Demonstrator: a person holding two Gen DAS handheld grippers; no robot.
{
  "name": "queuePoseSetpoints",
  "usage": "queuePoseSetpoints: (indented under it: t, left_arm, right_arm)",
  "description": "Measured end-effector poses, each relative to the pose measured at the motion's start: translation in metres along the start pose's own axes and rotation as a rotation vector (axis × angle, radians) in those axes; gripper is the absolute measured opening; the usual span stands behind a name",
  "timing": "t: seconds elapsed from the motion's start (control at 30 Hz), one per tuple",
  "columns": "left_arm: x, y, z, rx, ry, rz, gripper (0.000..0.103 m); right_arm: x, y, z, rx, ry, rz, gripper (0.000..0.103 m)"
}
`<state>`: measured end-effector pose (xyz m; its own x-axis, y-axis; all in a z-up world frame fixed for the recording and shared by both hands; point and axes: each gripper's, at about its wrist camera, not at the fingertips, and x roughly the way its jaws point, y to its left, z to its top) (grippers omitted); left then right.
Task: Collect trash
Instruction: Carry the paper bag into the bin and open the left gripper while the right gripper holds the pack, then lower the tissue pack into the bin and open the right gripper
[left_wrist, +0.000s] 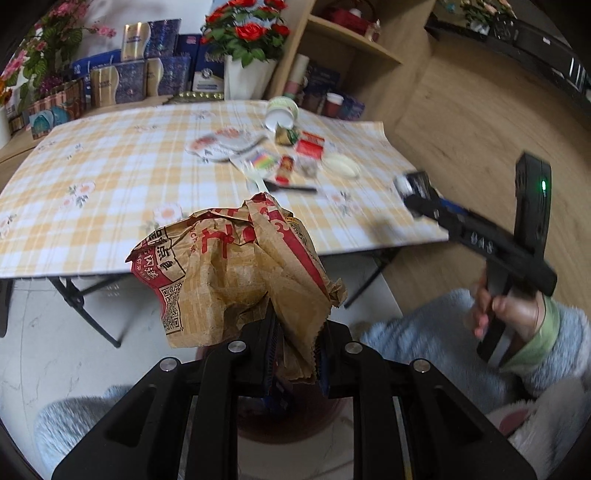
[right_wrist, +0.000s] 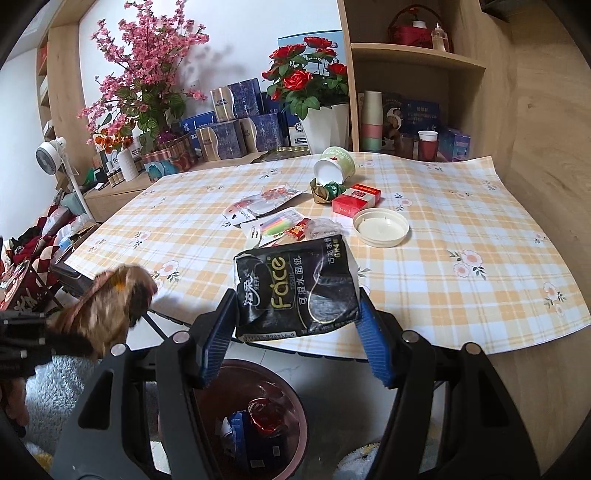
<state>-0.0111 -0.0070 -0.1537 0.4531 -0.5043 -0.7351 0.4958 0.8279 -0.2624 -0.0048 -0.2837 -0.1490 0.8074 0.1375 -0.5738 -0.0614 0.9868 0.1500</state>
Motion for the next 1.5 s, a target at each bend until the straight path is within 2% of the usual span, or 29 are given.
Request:
queuePoseSetpoints:
  t: [0.37, 0.5, 0.8, 0.9, 1.0, 1.1, 1.17, 1.23, 1.37, 1.43, 1.5]
  left_arm:
    - [0.037, 0.002, -0.023, -0.037, 0.152, -0.058, 0.018]
    - [0.059, 0.008, -0.032, -0.072, 0.232, -0.088, 0.018]
    - [0.108, 0.024, -0.05, -0.132, 0.388, -0.07, 0.019]
    - [0.125, 0.02, -0.057, -0.113, 0.454, -0.084, 0.019]
    - [0.14, 0.018, -0.058, -0.1, 0.486, -0.087, 0.02]
    - [0.154, 0.018, -0.055, -0.088, 0.482, -0.086, 0.022]
    - [0.159, 0.019, -0.049, -0.075, 0.454, -0.08, 0.028]
    - [0.16, 0.021, -0.044, -0.074, 0.423, -0.078, 0.043]
    - [0.143, 0.027, -0.029, -0.065, 0.315, -0.041, 0.055]
    - [0.13, 0.031, -0.022, -0.082, 0.252, -0.024, 0.069]
    - [0.112, 0.04, -0.013, -0.103, 0.18, -0.005, 0.073]
  right_arm:
    - [0.0, -0.002, -0.009, 0.007, 0.008, 0.019, 0.063]
    - [0.006, -0.006, -0.013, 0.018, 0.017, 0.027, 0.063]
    - [0.021, -0.015, -0.027, 0.042, 0.057, 0.025, 0.063]
    - [0.023, -0.017, -0.03, 0.039, 0.063, 0.021, 0.063]
    - [0.026, -0.02, -0.034, 0.046, 0.074, 0.019, 0.063]
    - [0.028, -0.02, -0.037, 0.047, 0.085, 0.021, 0.063]
    - [0.029, -0.019, -0.038, 0.042, 0.088, 0.022, 0.063]
    - [0.029, -0.017, -0.039, 0.033, 0.092, 0.024, 0.063]
    - [0.03, -0.013, -0.042, 0.019, 0.104, 0.03, 0.063]
    - [0.033, -0.01, -0.045, 0.011, 0.116, 0.036, 0.063]
    - [0.037, -0.006, -0.048, 0.001, 0.135, 0.044, 0.063]
